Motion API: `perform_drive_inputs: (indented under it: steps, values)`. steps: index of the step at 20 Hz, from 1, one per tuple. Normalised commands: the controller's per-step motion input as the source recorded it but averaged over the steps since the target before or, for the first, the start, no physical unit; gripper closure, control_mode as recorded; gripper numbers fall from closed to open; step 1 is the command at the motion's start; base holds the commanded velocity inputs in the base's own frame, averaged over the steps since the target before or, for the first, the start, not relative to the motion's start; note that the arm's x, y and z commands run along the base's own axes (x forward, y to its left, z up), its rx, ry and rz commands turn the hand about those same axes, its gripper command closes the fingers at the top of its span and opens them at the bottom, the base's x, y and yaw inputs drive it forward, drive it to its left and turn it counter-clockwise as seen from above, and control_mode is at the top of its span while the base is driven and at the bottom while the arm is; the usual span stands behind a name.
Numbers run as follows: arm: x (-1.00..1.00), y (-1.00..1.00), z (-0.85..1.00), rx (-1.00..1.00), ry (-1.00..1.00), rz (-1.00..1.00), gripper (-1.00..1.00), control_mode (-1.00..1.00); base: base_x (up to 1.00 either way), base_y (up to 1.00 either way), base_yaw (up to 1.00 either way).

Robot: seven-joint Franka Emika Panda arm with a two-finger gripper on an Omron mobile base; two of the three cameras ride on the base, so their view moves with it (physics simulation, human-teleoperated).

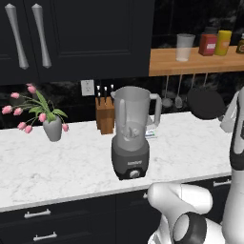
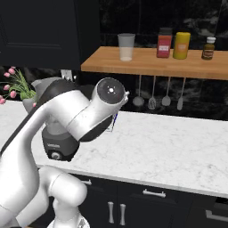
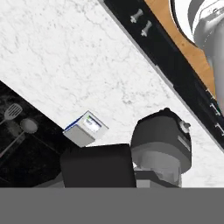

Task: Close the lid blender by securely placing the lid on top.

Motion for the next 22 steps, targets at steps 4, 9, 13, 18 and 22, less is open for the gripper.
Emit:
perform_drive_inputs:
  steps: [4,9,13,18,22]
  values:
    - [0.00,0.54,0.67,0.00,0.00,0.00,1.00,-1.00,0.00,0.00,0.00]
    - [0.00,0.48,0.57,0.00,0.00,0.00,1.00,-1.00,0.00,0.00,0.00]
    - [0.00,0.49,0.51,0.00,0.00,0.00,1.00,-1.00,0.00,0.00,0.00]
    - [0.05,0.48,0.11,0.00,0.07,0.00,1.00,-1.00,0.00,0.00,0.00]
    - [0.20,0.38,-0.04,0.00,0.09,0.00,1.00,-1.00,0.00,0.00,0.00]
